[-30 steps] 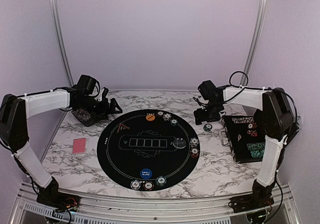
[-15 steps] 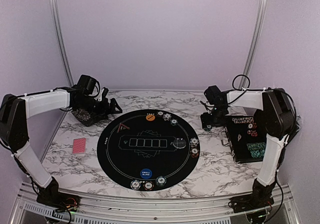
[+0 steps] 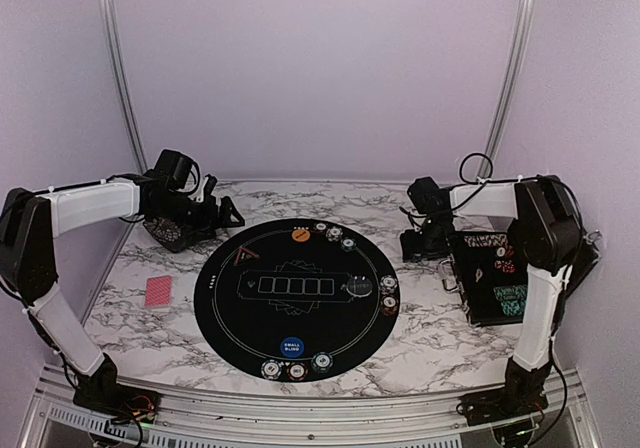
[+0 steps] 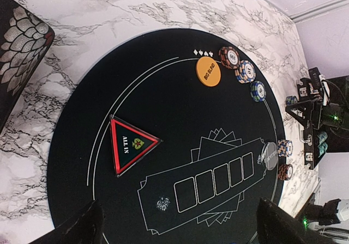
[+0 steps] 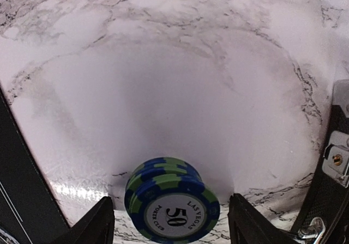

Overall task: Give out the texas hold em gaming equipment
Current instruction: Pick up the pile of poker chips from the center of the board.

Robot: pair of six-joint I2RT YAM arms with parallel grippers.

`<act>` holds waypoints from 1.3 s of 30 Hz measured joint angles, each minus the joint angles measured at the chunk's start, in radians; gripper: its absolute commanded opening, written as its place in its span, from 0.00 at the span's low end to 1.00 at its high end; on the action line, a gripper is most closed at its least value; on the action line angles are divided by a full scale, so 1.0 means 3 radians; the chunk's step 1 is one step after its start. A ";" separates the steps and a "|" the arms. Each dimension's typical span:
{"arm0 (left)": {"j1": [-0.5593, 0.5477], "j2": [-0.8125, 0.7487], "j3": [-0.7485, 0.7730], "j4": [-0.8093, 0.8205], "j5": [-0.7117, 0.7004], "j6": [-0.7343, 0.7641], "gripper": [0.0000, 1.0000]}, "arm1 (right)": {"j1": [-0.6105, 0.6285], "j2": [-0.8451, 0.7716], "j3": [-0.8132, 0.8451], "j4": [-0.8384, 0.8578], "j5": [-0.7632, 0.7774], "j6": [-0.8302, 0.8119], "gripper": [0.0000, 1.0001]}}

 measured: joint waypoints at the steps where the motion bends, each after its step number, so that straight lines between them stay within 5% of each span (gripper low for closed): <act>1: 0.0000 0.0000 0.0000 0.0000 0.0000 0.0000 0.99 | -0.0003 0.0005 0.0010 0.0003 -0.0001 -0.0001 0.67; 28: -0.0001 0.0000 0.0000 0.0000 -0.0001 0.0000 0.99 | -0.0033 0.0085 0.0109 0.0018 -0.0062 0.0001 0.23; 39: -0.0001 0.0000 0.0000 0.0000 -0.0001 0.0000 0.99 | -0.0032 0.0085 0.0150 -0.0048 -0.0076 0.0001 0.19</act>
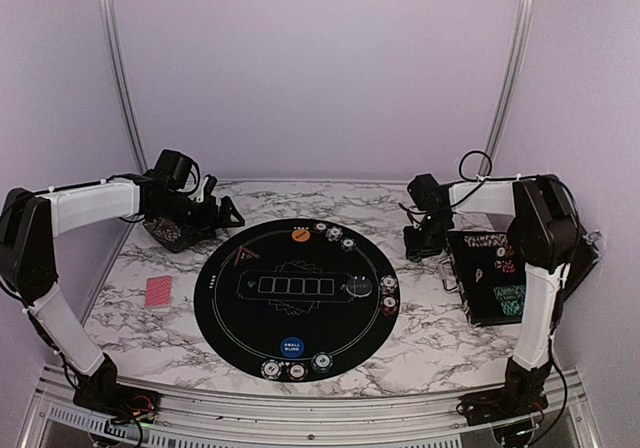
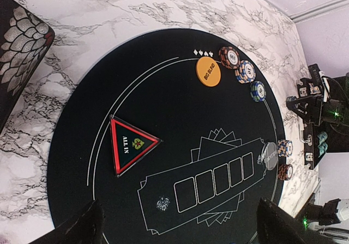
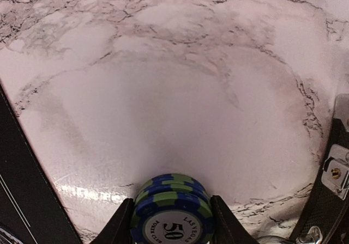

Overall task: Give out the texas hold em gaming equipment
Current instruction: Pick up the pile of poker chips from the center of the board, then place the poker chips pile in the dealer area.

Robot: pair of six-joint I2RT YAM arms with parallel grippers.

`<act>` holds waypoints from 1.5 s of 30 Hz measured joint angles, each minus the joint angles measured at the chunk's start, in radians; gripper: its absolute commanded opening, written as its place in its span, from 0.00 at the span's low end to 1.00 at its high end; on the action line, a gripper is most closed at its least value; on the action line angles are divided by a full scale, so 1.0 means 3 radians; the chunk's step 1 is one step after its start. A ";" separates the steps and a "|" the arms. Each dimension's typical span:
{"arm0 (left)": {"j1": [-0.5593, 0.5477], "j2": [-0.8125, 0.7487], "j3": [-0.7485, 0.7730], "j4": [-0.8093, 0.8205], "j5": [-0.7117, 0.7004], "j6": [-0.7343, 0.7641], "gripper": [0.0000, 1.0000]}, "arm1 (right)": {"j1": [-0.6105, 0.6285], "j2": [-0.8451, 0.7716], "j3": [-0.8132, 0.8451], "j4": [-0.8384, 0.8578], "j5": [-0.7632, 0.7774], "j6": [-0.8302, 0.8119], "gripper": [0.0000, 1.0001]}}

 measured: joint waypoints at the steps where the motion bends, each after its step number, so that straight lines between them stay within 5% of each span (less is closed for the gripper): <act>1: 0.0001 0.0000 0.0000 0.0000 0.0000 0.0000 0.99 | 0.0000 0.0000 0.0005 -0.0003 0.0000 -0.0001 0.19; 45: 0.0001 0.0000 0.0000 0.0000 0.0001 -0.0010 0.99 | 0.0437 -0.0140 0.0175 -0.0280 0.0080 0.0032 0.18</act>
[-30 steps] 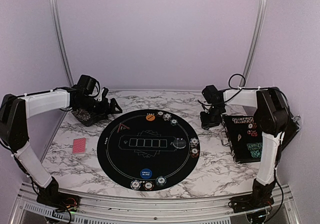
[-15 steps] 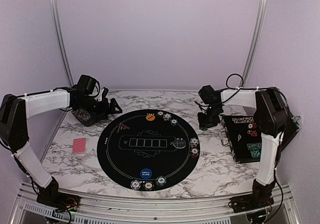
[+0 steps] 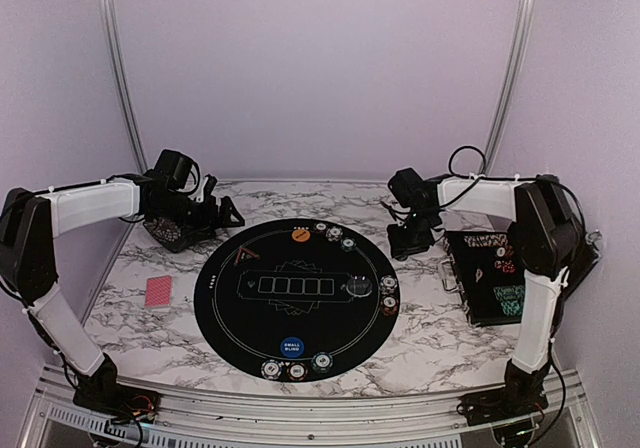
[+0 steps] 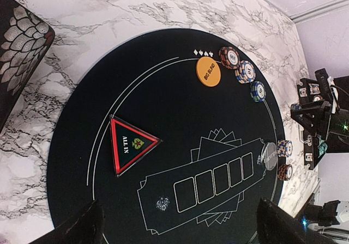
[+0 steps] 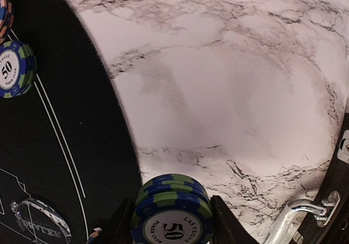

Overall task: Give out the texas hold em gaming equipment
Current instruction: Place the poker chips pile in the dealer area.

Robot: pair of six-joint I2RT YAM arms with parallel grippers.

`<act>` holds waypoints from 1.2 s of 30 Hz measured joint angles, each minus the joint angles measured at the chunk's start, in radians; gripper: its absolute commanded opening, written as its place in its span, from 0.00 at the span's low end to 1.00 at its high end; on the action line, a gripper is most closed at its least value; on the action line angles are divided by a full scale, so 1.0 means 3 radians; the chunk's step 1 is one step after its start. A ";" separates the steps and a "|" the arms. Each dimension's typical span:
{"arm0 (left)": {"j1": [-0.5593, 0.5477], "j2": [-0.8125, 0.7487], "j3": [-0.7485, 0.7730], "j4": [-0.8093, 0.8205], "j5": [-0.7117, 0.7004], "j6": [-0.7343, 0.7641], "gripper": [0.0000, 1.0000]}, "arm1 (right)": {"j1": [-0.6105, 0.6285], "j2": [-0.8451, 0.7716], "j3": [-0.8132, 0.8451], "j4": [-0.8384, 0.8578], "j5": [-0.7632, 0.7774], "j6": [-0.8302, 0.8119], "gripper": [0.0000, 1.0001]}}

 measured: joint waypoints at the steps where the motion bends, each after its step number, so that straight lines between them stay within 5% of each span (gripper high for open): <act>1: 0.0000 0.0000 0.0000 0.0000 0.0000 0.0000 0.99 | 0.0018 0.0000 0.0000 -0.0001 0.0000 0.0008 0.18; 36: 0.0000 0.0000 -0.0001 0.0000 0.0000 -0.0001 0.99 | 0.0345 0.0017 0.0000 0.0006 -0.0084 0.0173 0.19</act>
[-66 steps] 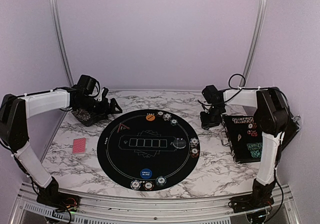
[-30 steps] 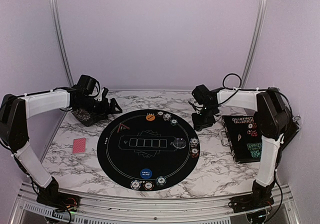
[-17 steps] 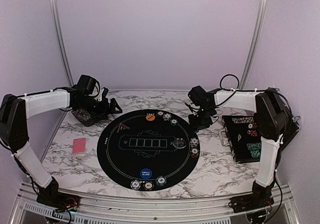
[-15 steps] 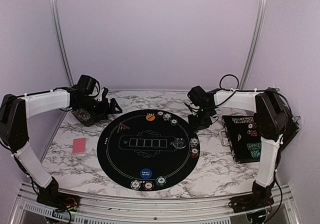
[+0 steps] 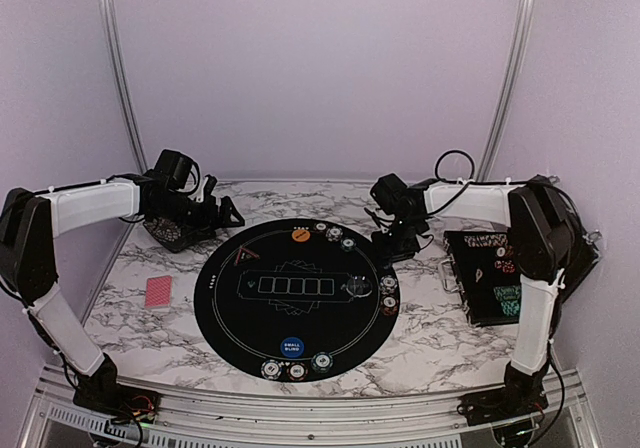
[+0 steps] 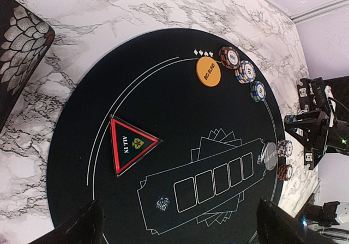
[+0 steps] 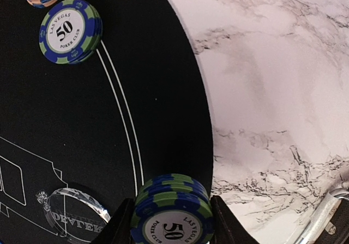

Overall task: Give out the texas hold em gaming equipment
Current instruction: Place the poker chips pile in the dealer area.

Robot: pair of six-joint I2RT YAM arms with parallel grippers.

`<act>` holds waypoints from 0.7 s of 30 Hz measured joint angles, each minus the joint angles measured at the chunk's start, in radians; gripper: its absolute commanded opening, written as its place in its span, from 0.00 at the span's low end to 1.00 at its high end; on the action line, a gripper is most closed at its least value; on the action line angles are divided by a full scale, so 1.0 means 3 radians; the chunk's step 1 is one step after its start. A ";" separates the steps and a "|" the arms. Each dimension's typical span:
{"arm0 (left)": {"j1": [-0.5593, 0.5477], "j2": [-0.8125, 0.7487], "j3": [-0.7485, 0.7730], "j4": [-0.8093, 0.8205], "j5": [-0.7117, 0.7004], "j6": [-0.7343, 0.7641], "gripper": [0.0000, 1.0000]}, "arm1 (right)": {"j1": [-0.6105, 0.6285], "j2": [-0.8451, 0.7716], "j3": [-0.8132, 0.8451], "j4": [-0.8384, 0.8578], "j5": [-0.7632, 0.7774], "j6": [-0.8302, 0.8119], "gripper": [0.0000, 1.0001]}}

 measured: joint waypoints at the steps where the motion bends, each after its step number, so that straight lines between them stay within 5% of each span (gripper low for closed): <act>1: 0.0000 0.0000 0.0000 0.0000 0.0000 0.0000 0.99 | 0.0003 0.0006 -0.0001 0.0006 0.0000 0.0005 0.19; 21: 0.0000 0.0000 -0.0003 0.0000 0.0000 0.0000 0.99 | 0.0029 0.0066 -0.0081 0.0069 -0.0009 0.0042 0.21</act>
